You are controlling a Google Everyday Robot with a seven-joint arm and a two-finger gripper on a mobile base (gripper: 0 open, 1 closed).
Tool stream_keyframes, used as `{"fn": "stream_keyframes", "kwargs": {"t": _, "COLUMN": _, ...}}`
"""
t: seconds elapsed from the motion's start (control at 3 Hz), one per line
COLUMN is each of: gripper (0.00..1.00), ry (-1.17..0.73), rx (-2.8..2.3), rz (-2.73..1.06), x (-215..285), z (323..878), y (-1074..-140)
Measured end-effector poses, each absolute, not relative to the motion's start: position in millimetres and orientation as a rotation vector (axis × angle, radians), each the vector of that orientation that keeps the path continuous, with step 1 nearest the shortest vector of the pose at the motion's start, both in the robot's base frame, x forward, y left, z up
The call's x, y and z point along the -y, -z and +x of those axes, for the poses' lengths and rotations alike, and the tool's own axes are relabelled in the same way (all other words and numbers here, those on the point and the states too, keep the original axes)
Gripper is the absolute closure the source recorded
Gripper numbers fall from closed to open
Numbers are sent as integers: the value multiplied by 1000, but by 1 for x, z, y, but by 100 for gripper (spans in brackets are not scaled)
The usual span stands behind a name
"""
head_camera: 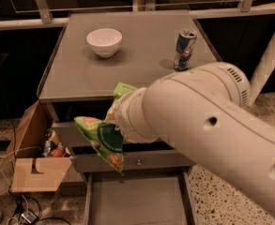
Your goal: Pick green rice chip bag from bottom drawer and place on counter
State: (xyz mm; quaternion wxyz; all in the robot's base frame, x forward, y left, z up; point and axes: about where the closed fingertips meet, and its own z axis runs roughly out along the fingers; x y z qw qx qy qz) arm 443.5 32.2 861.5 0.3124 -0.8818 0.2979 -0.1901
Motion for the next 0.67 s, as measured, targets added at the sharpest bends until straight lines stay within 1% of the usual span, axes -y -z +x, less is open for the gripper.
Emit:
{"fn": "stream_keyframes", "kwargs": {"t": 0.33, "gripper": 100, "ry": 616, "rx": -699, "rz": -2357, "x": -46, "z": 490, "y": -914}}
{"fn": "stream_keyframes", "kwargs": {"t": 0.67, "gripper": 100, "ry": 616, "rx": -696, "rz": -2360, "x": -47, "z": 486, "y": -913}}
